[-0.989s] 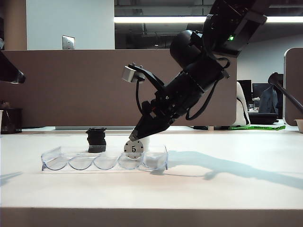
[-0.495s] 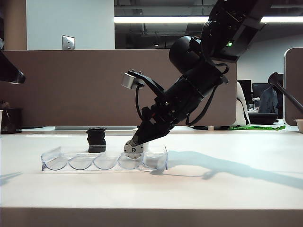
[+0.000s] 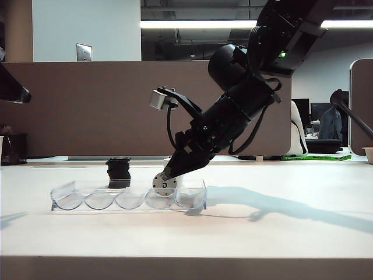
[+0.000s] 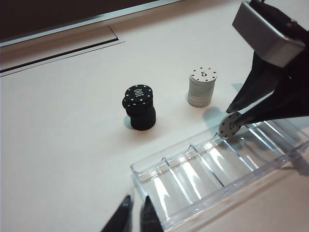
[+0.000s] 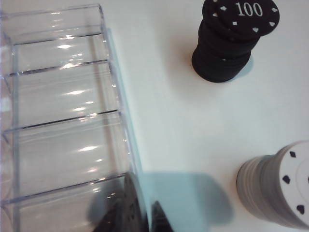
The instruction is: Pick up the chip in the box and place it on the pile of chips with the same color.
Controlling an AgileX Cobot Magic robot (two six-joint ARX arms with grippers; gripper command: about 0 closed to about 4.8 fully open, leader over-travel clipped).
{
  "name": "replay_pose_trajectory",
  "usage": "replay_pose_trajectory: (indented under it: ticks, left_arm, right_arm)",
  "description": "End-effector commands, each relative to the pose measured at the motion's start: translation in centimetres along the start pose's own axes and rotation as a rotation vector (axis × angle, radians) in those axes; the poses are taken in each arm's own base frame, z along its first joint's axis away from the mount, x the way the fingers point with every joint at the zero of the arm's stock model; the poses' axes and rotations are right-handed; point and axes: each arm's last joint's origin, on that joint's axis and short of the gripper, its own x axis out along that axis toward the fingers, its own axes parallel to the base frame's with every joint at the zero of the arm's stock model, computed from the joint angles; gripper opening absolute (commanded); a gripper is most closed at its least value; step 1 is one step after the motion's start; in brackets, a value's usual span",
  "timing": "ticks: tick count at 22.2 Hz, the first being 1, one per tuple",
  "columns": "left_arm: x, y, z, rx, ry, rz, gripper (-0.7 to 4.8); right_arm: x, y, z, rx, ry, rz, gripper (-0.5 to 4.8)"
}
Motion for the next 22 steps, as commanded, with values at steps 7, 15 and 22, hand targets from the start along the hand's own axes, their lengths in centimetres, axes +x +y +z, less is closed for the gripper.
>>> replay_pose_trajectory:
  ticks: [7,15,22]
  left_arm:
    - [-0.04,0.05,0.2,0.0,-0.012,0.009,0.3]
    - [-0.04,0.05,0.2,0.0,-0.012,0.009,0.3]
    - [-0.04,0.05,0.2,0.0,-0.012,0.009,0.3]
  right_arm:
    - [-0.08,-0.14,0.32,-0.014,-0.018,-0.01,0.77]
    - [-0.08,-0.14,0.31,-0.013,-0.018,-0.009,0.49]
    - [-0.07,-0.13,0.32,-0.013,-0.018,-0.009,0.04]
